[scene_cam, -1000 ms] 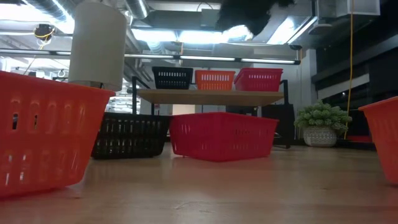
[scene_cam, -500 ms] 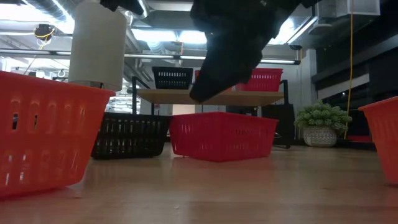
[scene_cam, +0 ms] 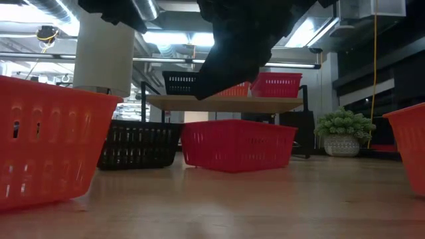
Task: Stack baskets on shelf by color
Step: Stack the red basket on top of the stacked red baskets on the shelf, then stack the right orange basket on top of the orange basket on the shelf
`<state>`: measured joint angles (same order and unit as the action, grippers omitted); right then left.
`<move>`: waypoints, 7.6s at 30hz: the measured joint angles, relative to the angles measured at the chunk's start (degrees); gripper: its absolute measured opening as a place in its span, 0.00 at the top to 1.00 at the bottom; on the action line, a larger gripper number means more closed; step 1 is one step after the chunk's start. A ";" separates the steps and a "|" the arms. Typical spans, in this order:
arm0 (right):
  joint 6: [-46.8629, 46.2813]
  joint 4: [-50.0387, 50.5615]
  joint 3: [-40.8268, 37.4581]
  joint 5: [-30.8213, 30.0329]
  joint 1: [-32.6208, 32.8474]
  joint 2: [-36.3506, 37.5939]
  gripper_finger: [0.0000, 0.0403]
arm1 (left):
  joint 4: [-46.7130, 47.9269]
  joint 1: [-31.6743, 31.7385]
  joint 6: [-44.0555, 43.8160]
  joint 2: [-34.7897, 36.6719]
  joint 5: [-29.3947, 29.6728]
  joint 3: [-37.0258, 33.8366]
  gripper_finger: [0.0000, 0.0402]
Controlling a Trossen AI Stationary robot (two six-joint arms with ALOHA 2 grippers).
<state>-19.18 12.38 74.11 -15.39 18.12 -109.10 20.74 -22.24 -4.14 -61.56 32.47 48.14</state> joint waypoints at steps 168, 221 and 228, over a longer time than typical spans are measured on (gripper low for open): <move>44.73 52.83 11.32 15.03 -47.75 23.71 0.62 | -3.26 0.00 -0.27 0.02 1.20 0.02 0.90; 17.42 55.85 21.97 30.18 -33.56 24.90 0.60 | -3.25 0.00 -0.22 0.02 1.18 0.02 0.90; 15.48 61.89 21.94 30.06 -26.15 24.90 0.60 | -3.24 0.00 0.26 0.02 1.18 0.02 0.90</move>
<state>-3.70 74.27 96.05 14.67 -8.02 -84.20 17.50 -22.24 -3.88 -61.54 33.65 48.16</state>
